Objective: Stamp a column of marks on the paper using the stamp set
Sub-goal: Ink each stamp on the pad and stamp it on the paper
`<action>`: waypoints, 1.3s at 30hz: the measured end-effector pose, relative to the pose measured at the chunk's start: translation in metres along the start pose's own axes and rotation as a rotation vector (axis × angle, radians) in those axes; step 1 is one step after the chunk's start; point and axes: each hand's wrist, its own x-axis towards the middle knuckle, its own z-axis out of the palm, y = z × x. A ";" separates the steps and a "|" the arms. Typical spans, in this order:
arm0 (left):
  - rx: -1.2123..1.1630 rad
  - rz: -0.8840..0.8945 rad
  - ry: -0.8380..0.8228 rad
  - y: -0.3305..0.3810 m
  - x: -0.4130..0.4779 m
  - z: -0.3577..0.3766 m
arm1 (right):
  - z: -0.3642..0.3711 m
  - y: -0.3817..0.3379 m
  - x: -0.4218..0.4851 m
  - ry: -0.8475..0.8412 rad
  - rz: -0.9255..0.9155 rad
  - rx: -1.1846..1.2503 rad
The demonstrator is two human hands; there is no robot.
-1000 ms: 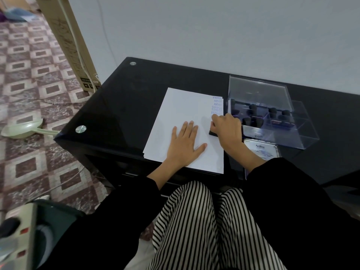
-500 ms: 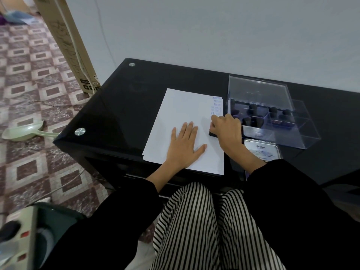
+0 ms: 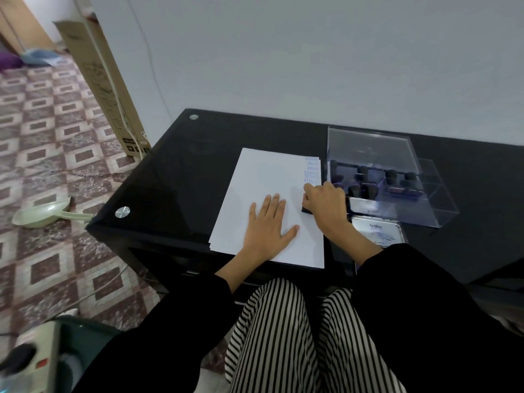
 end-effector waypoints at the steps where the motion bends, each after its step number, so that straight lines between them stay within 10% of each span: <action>1: -0.003 -0.002 -0.009 0.000 0.000 -0.001 | -0.004 0.000 0.000 -0.021 -0.009 0.001; 39: -0.076 0.397 -0.040 0.102 -0.032 0.010 | -0.018 0.091 -0.134 0.256 0.147 -0.001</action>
